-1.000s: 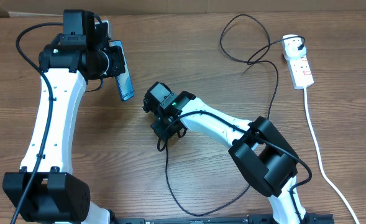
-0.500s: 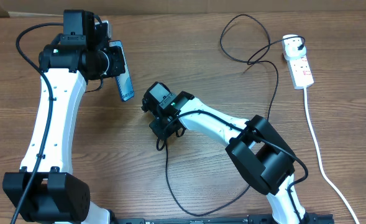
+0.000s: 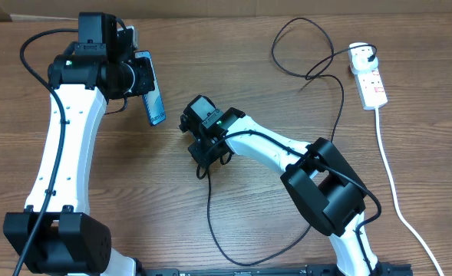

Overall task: Plug charger to phone and switch on socket
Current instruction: 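Lift the cable connector with the right gripper toward the phone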

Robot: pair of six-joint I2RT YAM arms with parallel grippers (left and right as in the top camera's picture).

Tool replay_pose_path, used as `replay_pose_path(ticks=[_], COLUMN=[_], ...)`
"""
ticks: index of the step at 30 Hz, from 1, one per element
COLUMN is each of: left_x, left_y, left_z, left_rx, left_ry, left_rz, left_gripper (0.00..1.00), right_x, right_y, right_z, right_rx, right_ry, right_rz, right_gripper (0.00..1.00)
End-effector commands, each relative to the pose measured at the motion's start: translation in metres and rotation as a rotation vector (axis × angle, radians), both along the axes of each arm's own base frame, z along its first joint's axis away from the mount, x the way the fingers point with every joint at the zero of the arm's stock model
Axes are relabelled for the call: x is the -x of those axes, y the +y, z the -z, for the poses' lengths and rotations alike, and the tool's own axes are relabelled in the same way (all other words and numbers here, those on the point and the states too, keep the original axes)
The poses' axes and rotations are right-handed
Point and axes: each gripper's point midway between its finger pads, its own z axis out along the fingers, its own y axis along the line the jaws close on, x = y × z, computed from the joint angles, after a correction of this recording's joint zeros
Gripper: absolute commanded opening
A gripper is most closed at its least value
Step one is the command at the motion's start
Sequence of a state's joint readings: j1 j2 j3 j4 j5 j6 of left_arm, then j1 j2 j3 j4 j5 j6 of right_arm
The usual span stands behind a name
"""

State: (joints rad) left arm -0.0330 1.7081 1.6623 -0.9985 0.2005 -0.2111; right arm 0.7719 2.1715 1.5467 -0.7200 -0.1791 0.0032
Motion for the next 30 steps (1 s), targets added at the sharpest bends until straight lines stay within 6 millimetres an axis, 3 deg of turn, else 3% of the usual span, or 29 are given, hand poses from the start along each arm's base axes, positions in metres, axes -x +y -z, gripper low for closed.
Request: replay_pose_path(ticks=[1, 14, 23, 30], left_x=[-0.003, -0.003, -0.007, -0.019], left_y=[-0.003, -0.003, -0.006, -0.033], left_z=[-0.009, -0.009, -0.012, -0.035], left_rx=[0.011, 0.012, 0.059, 0.249], left_ry=[-0.023, -0.024, -0.032, -0.112], left_rz=[-0.012, -0.012, -0.052, 0.041], left_gripper=[0.04, 0.04, 0.04, 0.04], right_x=[-0.004, -0.014, -0.026, -0.036], right_y=[0.002, -0.009, 0.006, -0.005], right_z=[0.003, -0.004, -0.066, -0.125], right_rx=[-0.003, -0.036, -0.345, -0.668], right_ry=[0.004, 0.066, 0.247, 0.452], right_rz=[0.002, 0.112, 0.101, 0.08], right_gripper=[0.08, 0.04, 0.04, 0.04])
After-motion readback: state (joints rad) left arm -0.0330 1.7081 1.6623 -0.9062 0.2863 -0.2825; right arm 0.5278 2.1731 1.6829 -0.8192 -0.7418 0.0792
